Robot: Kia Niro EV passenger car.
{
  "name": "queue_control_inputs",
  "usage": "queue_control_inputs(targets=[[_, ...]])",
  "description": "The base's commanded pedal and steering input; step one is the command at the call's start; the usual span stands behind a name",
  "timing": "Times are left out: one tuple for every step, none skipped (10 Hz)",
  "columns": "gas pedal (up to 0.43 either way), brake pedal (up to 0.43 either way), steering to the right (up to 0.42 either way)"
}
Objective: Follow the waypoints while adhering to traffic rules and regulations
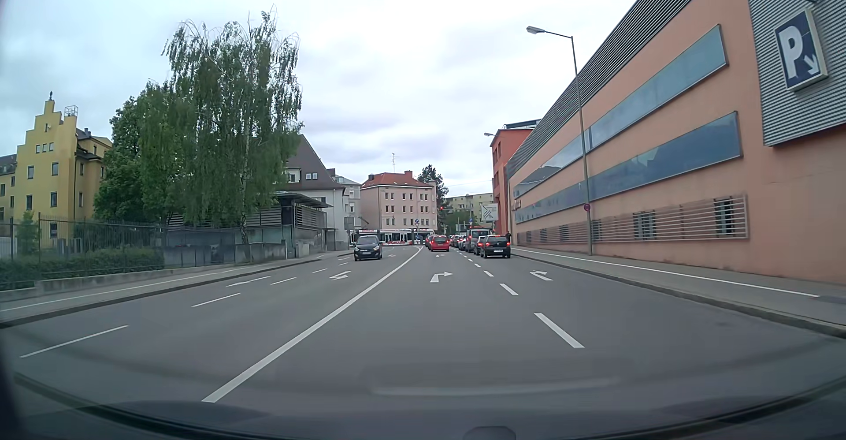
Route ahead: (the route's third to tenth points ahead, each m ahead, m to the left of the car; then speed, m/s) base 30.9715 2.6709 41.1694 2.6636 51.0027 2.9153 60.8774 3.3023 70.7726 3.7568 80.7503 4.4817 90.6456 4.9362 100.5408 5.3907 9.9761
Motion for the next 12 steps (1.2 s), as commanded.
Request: queue_control_inputs(targets=[[0.000,0.000,-0.010],[0.000,0.000,-0.010],[0.000,0.000,-0.010],[0.000,0.000,-0.010],[0.000,0.000,-0.010],[0.000,0.000,-0.010],[0.000,0.000,-0.010],[0.000,0.000,-0.007],[0.000,0.000,-0.003],[0.000,0.000,-0.002],[0.000,0.000,-0.002],[0.000,0.000,-0.002]])
